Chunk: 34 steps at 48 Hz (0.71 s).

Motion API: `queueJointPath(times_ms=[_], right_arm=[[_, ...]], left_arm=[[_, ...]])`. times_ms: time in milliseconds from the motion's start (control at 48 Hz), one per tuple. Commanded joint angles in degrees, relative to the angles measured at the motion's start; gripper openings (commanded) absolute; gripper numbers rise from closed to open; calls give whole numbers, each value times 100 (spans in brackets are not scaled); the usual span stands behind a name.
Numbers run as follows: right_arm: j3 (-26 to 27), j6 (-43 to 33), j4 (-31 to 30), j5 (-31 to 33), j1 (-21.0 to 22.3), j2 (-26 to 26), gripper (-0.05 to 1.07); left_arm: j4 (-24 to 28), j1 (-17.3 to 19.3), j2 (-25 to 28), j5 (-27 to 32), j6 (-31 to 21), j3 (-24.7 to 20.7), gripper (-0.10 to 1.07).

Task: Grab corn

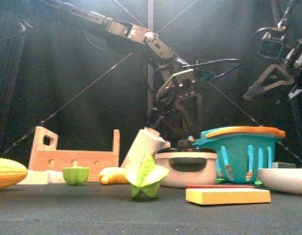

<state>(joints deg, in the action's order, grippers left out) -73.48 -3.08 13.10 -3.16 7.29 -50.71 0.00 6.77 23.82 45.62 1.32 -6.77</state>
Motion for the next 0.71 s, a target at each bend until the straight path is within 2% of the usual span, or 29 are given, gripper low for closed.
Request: queueJointPath(times_ms=[0, 188, 292, 396, 583, 688], right_arm=[[53, 9, 9, -18, 9, 35, 2], [62, 9, 9, 9, 9, 35, 2], [70, 9, 0, 26, 9, 35, 2], [70, 9, 9, 26, 9, 35, 2], [88, 9, 9, 26, 18, 35, 2], [97, 9, 9, 26, 53, 35, 2]], left_arm=[[9, -18, -255, 0, 0, -114, 94], [79, -18, -650, 325, -18, 158, 94], [79, -44, -1081, 466, -53, 624, 94], [70, -316, -1468, 519, -114, 1160, 94], [158, -835, -2092, 492, -940, 2180, 94], [483, -1169, -2382, 475, -1521, 2672, 94]])
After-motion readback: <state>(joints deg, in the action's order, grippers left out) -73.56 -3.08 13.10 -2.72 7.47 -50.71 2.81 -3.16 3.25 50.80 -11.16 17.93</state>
